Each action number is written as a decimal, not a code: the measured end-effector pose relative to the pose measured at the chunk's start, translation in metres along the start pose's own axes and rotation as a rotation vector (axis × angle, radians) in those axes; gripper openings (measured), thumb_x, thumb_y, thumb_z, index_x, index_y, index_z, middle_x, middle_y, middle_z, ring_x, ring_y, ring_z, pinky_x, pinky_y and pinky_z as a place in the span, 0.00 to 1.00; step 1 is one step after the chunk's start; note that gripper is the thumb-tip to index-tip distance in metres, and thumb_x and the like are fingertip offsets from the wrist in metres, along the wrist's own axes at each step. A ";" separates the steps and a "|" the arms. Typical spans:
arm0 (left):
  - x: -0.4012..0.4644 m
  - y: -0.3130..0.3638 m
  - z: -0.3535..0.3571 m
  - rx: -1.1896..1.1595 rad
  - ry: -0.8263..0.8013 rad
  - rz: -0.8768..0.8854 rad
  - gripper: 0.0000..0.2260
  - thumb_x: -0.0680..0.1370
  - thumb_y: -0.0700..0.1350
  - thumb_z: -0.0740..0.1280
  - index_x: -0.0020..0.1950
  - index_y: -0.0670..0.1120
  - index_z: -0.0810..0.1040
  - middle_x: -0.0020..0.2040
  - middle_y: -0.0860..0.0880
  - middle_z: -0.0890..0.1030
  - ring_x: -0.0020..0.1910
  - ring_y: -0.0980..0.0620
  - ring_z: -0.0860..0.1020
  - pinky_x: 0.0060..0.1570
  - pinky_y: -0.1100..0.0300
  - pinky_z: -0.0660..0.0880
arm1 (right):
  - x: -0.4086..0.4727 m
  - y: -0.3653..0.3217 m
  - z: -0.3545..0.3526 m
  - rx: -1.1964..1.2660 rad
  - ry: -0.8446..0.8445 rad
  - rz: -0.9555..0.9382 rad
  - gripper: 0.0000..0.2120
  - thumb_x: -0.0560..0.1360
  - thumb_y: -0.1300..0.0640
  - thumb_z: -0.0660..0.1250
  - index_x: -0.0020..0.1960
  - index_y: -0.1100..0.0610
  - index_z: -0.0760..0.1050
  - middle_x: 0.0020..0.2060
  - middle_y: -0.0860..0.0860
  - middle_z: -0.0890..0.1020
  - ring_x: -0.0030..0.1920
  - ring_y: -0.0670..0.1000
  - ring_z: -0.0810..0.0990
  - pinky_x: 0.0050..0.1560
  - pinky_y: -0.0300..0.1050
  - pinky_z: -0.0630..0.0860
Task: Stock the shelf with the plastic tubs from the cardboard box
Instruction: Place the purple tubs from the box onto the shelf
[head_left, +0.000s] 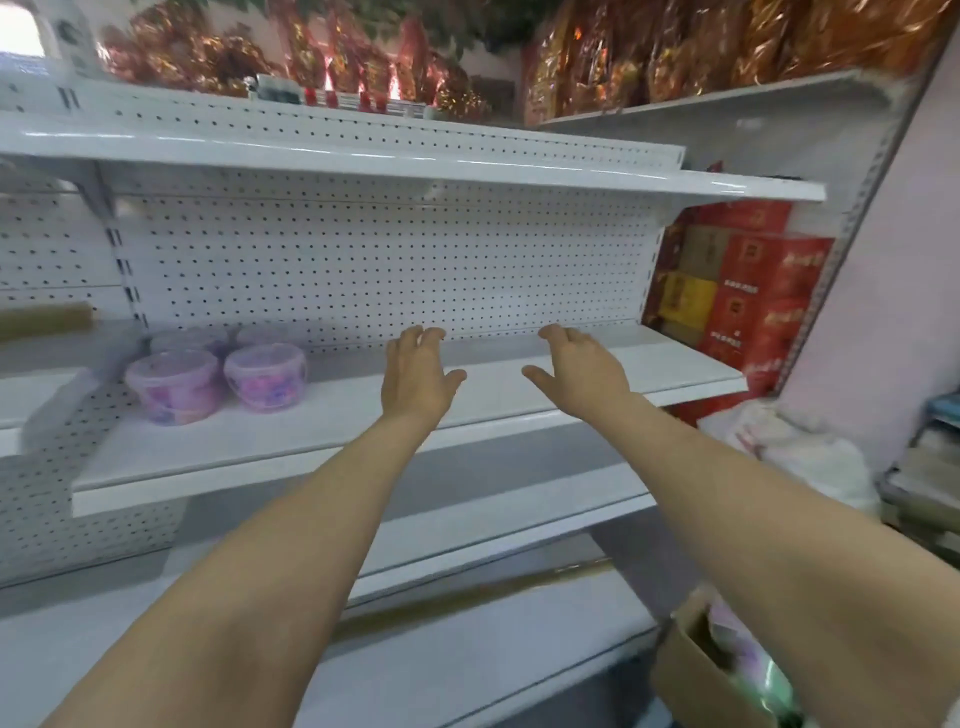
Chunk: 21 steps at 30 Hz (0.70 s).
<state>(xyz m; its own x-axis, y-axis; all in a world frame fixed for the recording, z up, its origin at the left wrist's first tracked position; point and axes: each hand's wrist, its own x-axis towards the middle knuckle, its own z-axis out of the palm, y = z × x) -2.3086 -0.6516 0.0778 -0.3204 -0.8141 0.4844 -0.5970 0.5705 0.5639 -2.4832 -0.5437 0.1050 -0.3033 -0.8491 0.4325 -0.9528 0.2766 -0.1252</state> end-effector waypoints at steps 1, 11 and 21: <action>-0.010 0.023 0.011 -0.020 -0.024 0.013 0.26 0.76 0.49 0.70 0.72 0.48 0.68 0.74 0.47 0.64 0.73 0.46 0.59 0.65 0.51 0.66 | -0.015 0.023 -0.011 -0.002 0.005 0.029 0.27 0.80 0.43 0.62 0.73 0.57 0.64 0.68 0.57 0.74 0.66 0.59 0.72 0.58 0.53 0.73; -0.092 0.204 0.122 -0.188 -0.171 0.178 0.23 0.79 0.56 0.62 0.70 0.47 0.70 0.70 0.46 0.69 0.69 0.44 0.66 0.63 0.50 0.69 | -0.152 0.209 -0.089 -0.021 0.017 0.371 0.26 0.80 0.41 0.59 0.70 0.57 0.66 0.64 0.60 0.76 0.62 0.63 0.76 0.55 0.54 0.73; -0.124 0.287 0.255 -0.149 -0.404 0.227 0.21 0.78 0.57 0.63 0.67 0.46 0.73 0.68 0.44 0.71 0.66 0.42 0.68 0.61 0.49 0.70 | -0.227 0.346 -0.074 -0.014 -0.049 0.615 0.27 0.80 0.42 0.60 0.70 0.60 0.66 0.64 0.62 0.76 0.63 0.63 0.75 0.58 0.55 0.73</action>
<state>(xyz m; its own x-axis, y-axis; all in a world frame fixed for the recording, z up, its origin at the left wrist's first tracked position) -2.6278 -0.4149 0.0084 -0.7078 -0.6275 0.3244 -0.3769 0.7239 0.5779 -2.7435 -0.2220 0.0293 -0.7979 -0.5516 0.2430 -0.6028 0.7280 -0.3267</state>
